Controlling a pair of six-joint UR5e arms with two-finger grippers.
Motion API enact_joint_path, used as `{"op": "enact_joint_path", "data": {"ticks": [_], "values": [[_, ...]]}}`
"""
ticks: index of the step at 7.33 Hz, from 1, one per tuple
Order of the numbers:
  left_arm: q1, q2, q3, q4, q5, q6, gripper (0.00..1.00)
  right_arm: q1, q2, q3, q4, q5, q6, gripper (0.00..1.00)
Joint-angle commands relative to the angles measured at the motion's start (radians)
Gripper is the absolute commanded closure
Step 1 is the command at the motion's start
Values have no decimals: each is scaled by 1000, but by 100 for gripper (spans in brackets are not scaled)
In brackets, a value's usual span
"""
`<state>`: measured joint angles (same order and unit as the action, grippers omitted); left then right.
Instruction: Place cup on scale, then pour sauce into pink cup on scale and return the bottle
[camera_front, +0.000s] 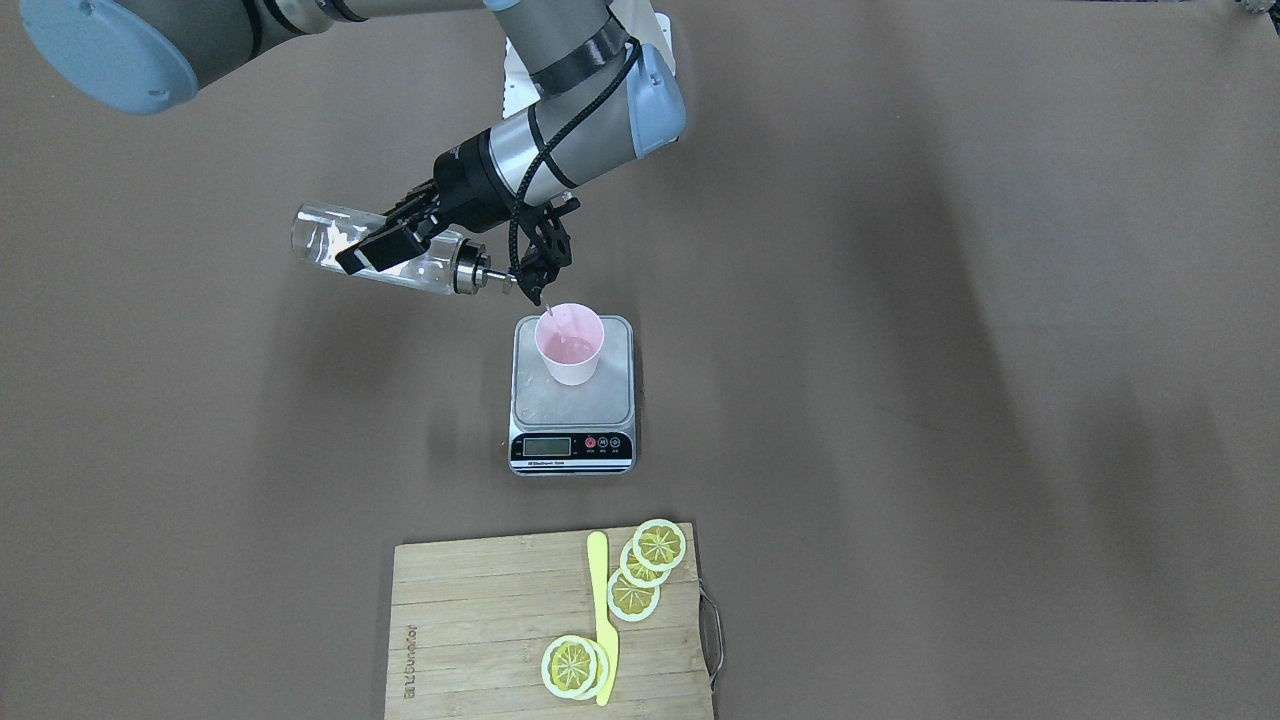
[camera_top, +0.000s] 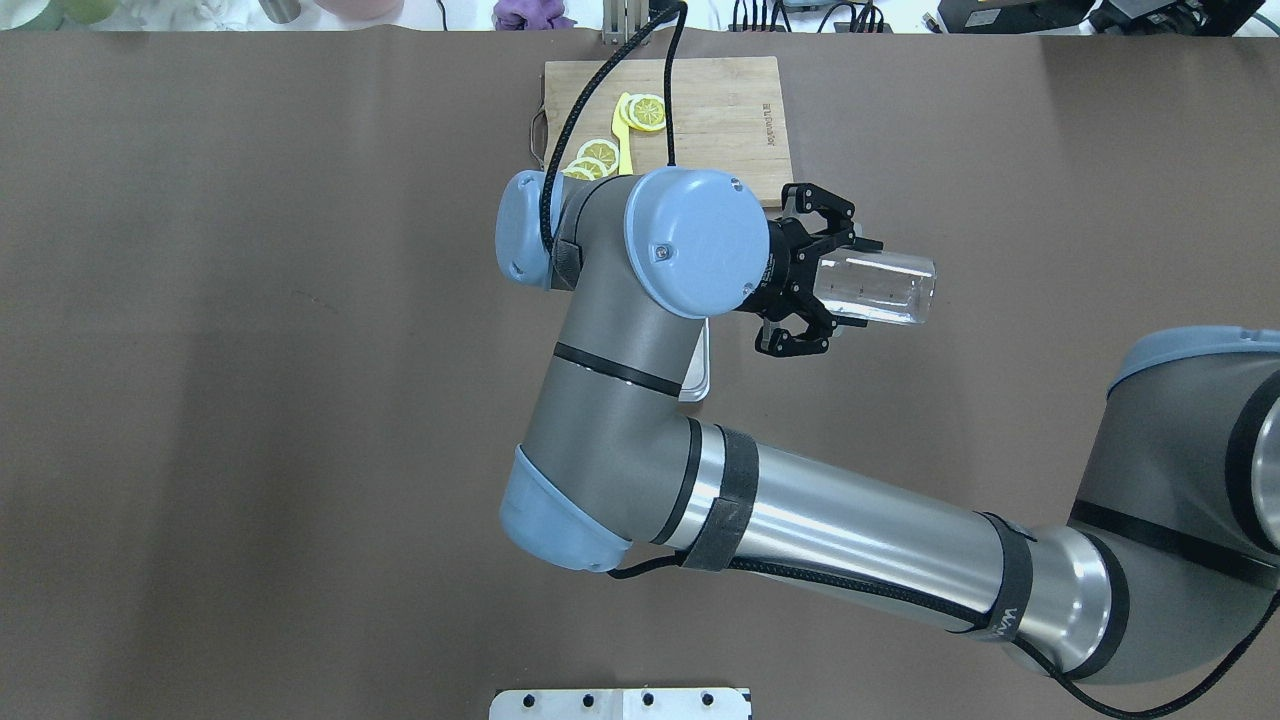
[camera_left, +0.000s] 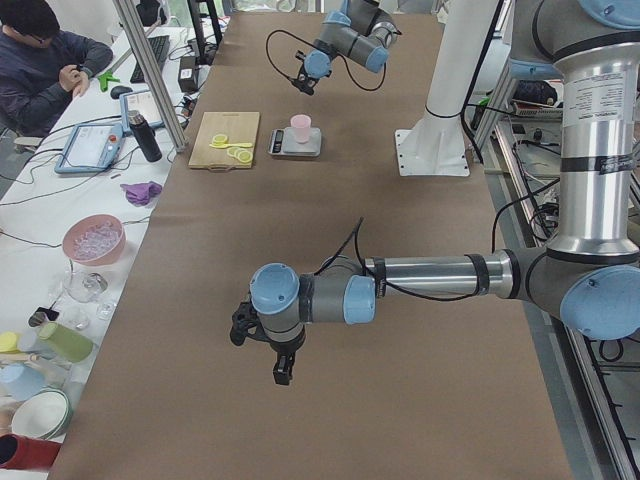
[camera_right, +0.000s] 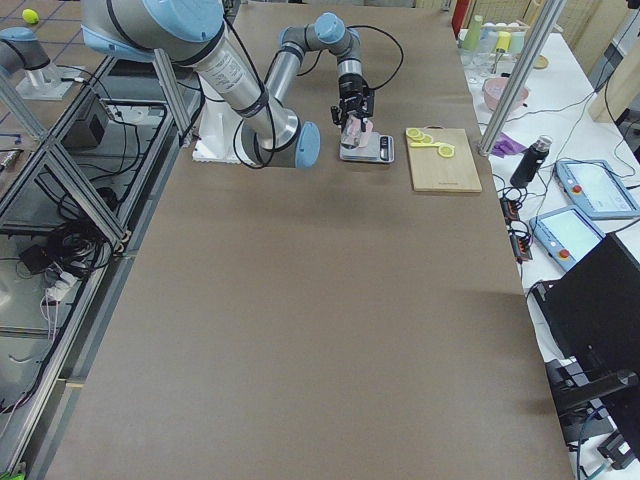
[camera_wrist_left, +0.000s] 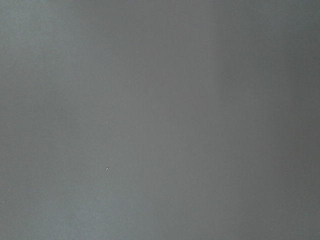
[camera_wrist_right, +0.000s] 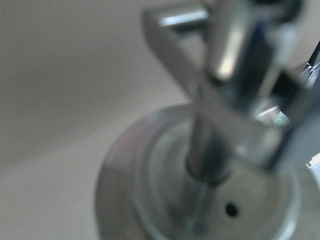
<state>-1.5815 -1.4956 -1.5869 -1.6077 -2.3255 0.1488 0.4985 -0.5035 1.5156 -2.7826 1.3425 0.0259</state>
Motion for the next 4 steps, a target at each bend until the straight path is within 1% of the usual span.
{"op": "enact_joint_path", "data": {"ticks": [1, 4], "values": [[0, 0, 1, -1, 0, 0, 1, 0, 0, 0, 0, 1, 0, 100], [0, 0, -1, -1, 0, 0, 1, 0, 0, 0, 4, 3, 2, 100]]}}
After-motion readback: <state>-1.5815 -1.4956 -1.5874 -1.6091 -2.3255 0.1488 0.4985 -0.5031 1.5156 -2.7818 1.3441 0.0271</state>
